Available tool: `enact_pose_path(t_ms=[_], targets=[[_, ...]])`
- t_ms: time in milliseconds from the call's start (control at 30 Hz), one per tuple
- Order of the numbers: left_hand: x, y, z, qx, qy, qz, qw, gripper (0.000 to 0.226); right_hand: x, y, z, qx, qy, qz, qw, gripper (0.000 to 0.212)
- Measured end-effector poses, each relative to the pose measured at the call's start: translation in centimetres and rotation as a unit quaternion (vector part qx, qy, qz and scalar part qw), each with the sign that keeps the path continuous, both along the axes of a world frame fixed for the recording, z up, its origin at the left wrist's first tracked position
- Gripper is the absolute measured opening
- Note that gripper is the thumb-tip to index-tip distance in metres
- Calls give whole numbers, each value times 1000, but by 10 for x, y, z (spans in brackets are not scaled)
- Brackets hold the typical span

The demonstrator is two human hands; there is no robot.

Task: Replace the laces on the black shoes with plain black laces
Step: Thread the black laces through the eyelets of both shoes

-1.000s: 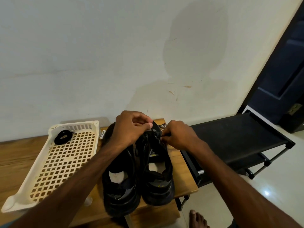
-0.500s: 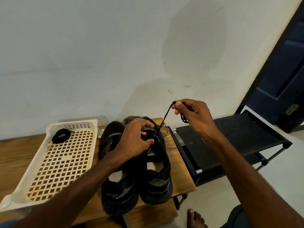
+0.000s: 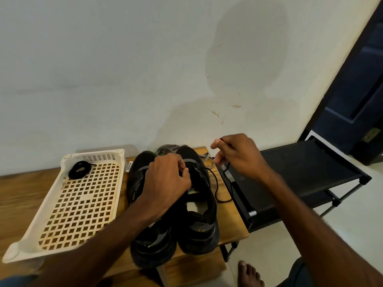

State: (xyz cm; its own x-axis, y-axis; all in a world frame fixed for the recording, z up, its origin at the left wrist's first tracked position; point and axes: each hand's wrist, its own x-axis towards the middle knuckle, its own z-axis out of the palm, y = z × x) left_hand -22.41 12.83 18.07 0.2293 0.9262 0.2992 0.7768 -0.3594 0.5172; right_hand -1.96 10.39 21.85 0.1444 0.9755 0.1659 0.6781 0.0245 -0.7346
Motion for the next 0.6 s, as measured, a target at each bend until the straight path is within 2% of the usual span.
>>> enact_pose_path(t_ms=[67, 200, 333, 433, 500, 600], targets=[[0, 2, 4, 4, 0, -5, 1000, 6, -8, 0, -3, -9, 49, 19, 999, 31], [-11, 12, 13, -33, -26, -21, 999, 22, -17, 6, -7, -51, 49, 33, 997, 35], [-30, 23, 24, -68, 40, -27, 997, 26, -17, 11, -10, -106, 117, 27, 987, 37], [-30, 19, 21, -77, 101, -45, 991, 20, -19, 12, -10, -109, 80, 59, 989, 31], [-22, 12, 16, -53, 101, -49, 992, 15, -23, 11, -12, -106, 46, 72, 991, 25], [-9, 3, 9, -58, 88, -45, 993, 30, -28, 13, -16, -80, 36, 52, 995, 13]])
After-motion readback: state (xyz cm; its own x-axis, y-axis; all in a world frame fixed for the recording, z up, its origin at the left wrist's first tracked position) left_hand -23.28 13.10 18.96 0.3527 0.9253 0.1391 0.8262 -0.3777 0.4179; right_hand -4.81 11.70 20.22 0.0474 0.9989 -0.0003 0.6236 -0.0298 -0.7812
